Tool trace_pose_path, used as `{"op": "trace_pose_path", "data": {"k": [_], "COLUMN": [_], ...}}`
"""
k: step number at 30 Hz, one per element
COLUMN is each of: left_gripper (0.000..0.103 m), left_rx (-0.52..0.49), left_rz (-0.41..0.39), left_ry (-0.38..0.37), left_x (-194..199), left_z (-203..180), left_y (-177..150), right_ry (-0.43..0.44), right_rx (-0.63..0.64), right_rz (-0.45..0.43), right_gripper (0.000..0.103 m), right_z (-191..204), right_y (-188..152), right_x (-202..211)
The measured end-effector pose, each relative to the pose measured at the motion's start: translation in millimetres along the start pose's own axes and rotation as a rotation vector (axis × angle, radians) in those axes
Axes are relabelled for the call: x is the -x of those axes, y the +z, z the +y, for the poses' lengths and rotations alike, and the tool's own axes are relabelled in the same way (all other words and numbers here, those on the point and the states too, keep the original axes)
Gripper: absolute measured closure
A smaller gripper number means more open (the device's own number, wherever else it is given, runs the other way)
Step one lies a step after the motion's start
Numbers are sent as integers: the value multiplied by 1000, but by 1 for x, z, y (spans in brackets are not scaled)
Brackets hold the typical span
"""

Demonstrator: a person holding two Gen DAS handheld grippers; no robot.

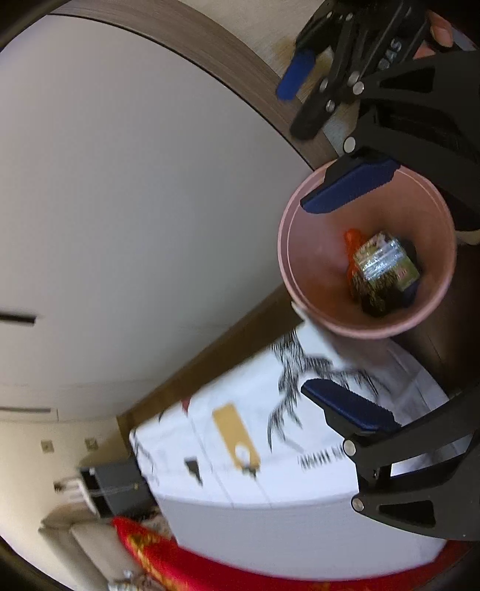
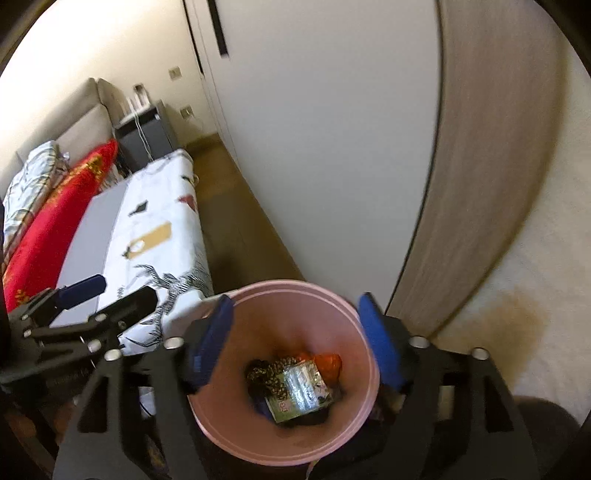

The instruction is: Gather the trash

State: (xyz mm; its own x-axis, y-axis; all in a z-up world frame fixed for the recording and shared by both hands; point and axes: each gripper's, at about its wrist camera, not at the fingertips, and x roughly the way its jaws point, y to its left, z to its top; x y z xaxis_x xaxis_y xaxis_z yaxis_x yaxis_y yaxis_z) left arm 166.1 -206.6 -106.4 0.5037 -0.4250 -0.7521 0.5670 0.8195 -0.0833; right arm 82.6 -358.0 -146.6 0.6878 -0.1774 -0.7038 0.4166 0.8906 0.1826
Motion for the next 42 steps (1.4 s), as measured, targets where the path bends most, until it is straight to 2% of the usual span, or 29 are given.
{"op": "trace_pose_path", "data": {"k": [2,5,15,18,21,29,42], "left_gripper": [13,9,9,9,9,9,9], "left_rx": [4,12,98,121,146,190,189], "left_rz": [-28,-79,-227,-248,-260,-274,-270], "left_ry": [27,98,311,323,357,374,368], "left_x": [23,65,180,200,212,233,231], "left_z": [7,18,53,56,59,65,61], "left_y": [0,-6,-52,-65,-76,-99,-101], "right_ry": [31,76,199,222,238,261,258], "right_rx": [7,33,198,234,250,276,273], "right_rz": [-31,-90,-242,-264,-262,-235,-246], "right_gripper": [18,14,11,11,10,10,10], "right_z": [6,20,82,94,101,112,113], "right_y": [1,0,-22,-32,-39,-56,-59], "right_x": [22,54,142,161,170,182,190]}}
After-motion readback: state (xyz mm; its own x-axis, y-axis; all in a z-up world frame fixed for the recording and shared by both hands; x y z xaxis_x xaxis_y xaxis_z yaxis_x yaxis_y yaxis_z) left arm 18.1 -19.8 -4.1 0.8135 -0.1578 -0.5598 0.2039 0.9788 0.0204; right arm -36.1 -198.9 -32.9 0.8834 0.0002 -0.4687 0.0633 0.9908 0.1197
